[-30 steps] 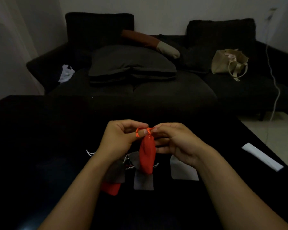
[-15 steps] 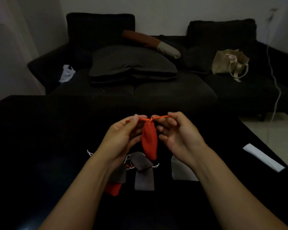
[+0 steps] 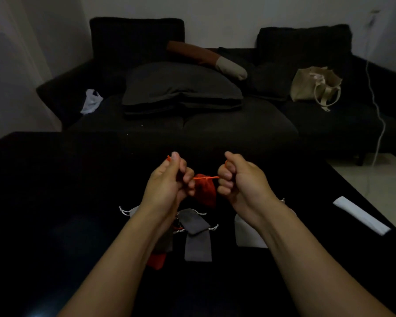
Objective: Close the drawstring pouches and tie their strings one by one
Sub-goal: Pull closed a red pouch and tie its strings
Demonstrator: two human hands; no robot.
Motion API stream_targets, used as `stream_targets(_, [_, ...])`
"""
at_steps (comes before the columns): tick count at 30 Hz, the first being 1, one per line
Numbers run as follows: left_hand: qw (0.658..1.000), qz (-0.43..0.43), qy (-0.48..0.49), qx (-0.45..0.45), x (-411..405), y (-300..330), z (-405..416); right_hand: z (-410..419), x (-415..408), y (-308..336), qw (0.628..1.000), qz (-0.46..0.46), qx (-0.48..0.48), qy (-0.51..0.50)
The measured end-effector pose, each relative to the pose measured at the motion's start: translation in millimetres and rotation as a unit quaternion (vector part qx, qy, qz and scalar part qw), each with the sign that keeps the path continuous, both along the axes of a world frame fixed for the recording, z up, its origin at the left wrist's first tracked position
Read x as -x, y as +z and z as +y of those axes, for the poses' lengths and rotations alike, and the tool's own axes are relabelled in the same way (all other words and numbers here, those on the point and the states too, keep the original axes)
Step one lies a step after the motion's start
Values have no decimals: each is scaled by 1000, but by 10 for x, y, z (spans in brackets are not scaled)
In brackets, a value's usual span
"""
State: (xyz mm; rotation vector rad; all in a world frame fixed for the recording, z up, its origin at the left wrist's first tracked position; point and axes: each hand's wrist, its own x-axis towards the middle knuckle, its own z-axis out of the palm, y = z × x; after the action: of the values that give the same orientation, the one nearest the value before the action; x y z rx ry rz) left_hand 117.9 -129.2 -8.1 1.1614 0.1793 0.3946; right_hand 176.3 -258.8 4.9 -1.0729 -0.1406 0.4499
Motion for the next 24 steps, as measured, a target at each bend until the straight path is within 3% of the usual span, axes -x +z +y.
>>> stream_targets(6, [999,-24,27,-2,-13,24,-38,53,-1,56,996,-67,34,-41])
stream_targets(9, [999,-19,31,-40,8,0,2,37,12,0,975,-173,138,-23])
stream_targets(11, [996,-14,32,-88,44,-6,23,-28,7,-51,939,-250,236,7])
stream_targets(14, [981,-20,35,-188,86,-4,24,-115,-29,-82,850,-353,388,46])
stream_targets(17, [971,-10,30,-236,92,-33,47,-145,-56,-55,799,-391,449,87])
stream_targets(19, [959,0,32,-282,97,-52,84,-144,-72,-53,792,-388,459,106])
stream_targets(24, [891,41,24,-452,137,-97,133,-147,-108,-132,829,-364,410,109])
